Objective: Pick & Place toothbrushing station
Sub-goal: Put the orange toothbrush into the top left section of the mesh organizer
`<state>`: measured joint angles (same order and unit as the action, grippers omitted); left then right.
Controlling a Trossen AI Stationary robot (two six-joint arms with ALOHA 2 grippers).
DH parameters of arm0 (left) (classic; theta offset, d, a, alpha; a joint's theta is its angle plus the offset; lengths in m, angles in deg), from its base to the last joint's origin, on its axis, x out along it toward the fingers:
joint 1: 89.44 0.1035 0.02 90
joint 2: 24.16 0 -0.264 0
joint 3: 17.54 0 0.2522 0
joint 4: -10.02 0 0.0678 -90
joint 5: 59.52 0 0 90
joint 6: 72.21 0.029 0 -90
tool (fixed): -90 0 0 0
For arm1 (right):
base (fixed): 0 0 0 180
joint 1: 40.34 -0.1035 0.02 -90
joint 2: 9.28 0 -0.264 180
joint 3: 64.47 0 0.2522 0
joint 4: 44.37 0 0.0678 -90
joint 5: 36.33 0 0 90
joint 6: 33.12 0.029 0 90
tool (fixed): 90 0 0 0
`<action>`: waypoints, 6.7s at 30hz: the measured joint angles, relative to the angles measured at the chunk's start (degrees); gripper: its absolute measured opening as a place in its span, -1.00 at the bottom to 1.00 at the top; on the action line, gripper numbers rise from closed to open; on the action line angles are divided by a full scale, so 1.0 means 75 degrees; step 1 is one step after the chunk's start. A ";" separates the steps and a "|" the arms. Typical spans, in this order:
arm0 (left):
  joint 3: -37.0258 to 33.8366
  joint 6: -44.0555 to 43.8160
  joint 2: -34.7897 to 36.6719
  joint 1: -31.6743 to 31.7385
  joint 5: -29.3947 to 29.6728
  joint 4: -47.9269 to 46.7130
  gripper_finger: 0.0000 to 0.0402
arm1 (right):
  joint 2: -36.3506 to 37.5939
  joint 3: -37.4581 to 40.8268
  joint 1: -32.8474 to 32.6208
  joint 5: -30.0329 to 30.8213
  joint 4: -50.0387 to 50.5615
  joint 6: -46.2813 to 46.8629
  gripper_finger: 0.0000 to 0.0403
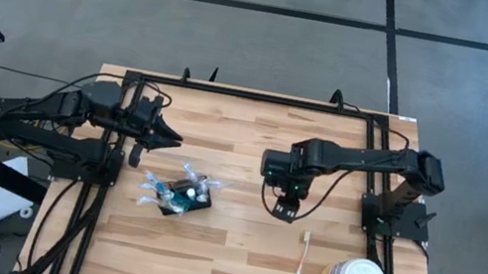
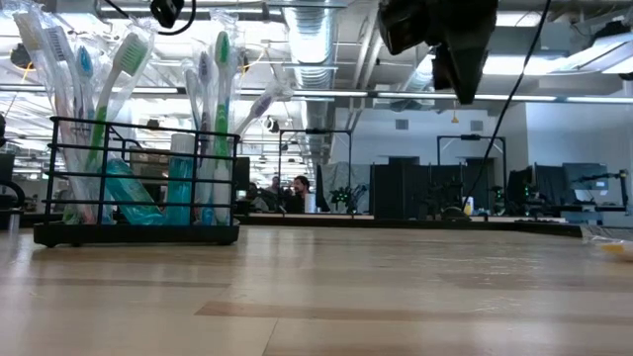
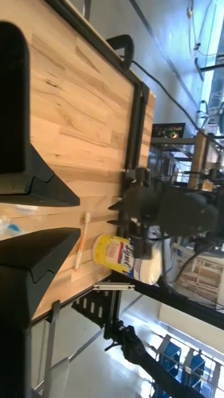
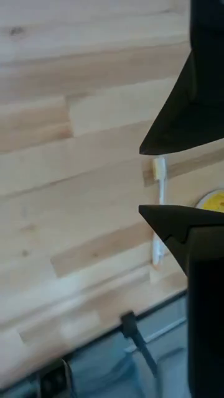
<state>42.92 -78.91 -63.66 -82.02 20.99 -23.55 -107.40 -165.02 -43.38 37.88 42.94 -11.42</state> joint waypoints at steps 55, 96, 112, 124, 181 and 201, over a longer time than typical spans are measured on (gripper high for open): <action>0.0000 0.0807 -0.1282 0.0000 -0.0001 0.1631 -0.70 | -0.0077 0.2348 -0.4115 0.2862 -0.1008 0.9886 -0.34; 0.0000 0.0804 -0.1282 0.0000 -0.0001 0.1619 -0.70 | -0.0074 0.4115 -0.4435 0.2347 -0.3545 1.1508 -0.49; 0.0000 0.0804 -0.1282 0.0000 -0.0001 0.1611 -0.70 | -0.0074 0.4115 -0.4427 0.2307 -0.3450 1.0763 -0.97; 0.0000 0.0804 -0.1282 -0.0003 -0.0001 0.1617 -0.70 | 0.0052 0.3971 -0.3658 0.2437 -0.3200 0.9174 -1.00; 0.0003 0.0673 -0.1882 0.0000 -0.0262 0.3785 -0.70 | 0.0060 -0.2769 -0.0821 0.5110 -0.4673 -0.2562 -1.00; 0.0003 0.0862 -0.2807 -0.0003 -0.1311 0.5417 -0.65 | 0.0057 -0.2769 -0.0835 0.5088 -0.4888 -0.2701 -1.00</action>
<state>42.94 -72.44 -84.71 -82.05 11.16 17.08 -106.97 -185.78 -49.64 76.04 6.28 -31.68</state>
